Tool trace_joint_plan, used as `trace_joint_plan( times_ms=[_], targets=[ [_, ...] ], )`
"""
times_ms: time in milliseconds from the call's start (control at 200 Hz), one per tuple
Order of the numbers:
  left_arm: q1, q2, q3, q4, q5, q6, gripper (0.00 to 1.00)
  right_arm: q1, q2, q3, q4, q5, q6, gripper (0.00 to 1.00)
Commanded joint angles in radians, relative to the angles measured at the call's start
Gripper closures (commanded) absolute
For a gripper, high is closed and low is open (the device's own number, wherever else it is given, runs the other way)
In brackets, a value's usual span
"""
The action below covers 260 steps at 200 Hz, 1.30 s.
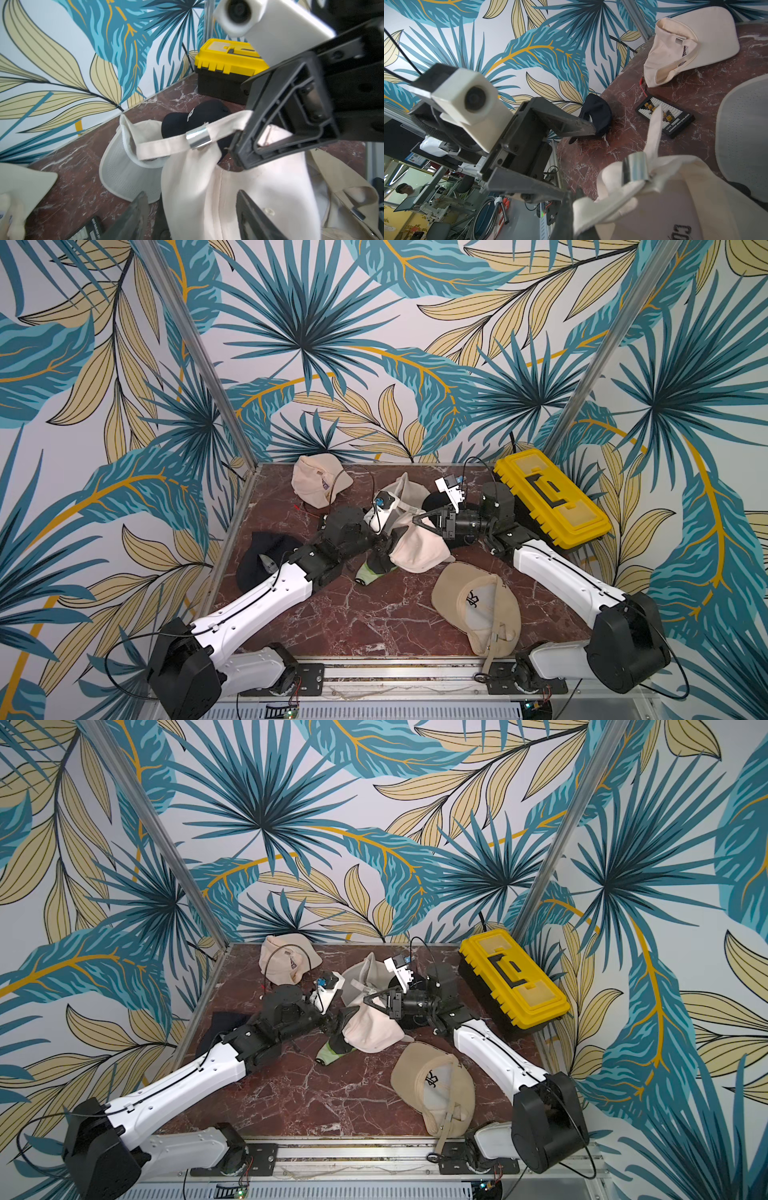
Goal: Open the adjustable buckle of the baseball cap
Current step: Pull the adjustable strap on the baseball cap.
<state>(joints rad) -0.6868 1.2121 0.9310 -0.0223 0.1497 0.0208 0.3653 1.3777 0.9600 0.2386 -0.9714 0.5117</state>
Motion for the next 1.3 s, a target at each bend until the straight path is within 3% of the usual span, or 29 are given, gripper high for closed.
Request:
trace_joint_plan(
  times_ms=[0, 631, 691, 811, 901, 1036, 1161, 1297],
  targets=[
    [-0.003, 0.021, -0.015, 0.018, 0.083, 0.030, 0.33, -0.002, -0.029, -0.021, 0.038, -0.032, -0.005, 1.00],
    [-0.005, 0.060, 0.010, 0.025, 0.058, 0.098, 0.40, -0.001, -0.071, -0.098, 0.155, -0.127, 0.048, 1.00],
    [-0.004, 0.063, 0.012, 0.026, 0.087, 0.107, 0.49, -0.001, -0.071, -0.099, 0.157, -0.123, 0.051, 1.00],
    [-0.005, 0.069, 0.018, 0.024, 0.151, 0.121, 0.86, 0.000, -0.071, -0.105, 0.180, -0.121, 0.065, 1.00],
    [-0.004, 0.067, 0.017, 0.025, 0.147, 0.128, 1.00, -0.001, -0.077, -0.110, 0.156, -0.115, 0.041, 1.00],
    [-0.005, 0.043, 0.013, 0.025, 0.078, 0.135, 1.00, 0.000, -0.093, -0.113, -0.007, -0.086, -0.069, 0.85],
    [-0.004, 0.012, 0.009, 0.028, 0.048, 0.152, 1.00, -0.001, -0.103, -0.114, -0.213, -0.023, -0.196, 0.80],
    [-0.004, -0.012, -0.004, 0.030, 0.090, 0.206, 1.00, 0.000, -0.133, -0.121, -0.295, 0.015, -0.258, 0.69]
  ],
)
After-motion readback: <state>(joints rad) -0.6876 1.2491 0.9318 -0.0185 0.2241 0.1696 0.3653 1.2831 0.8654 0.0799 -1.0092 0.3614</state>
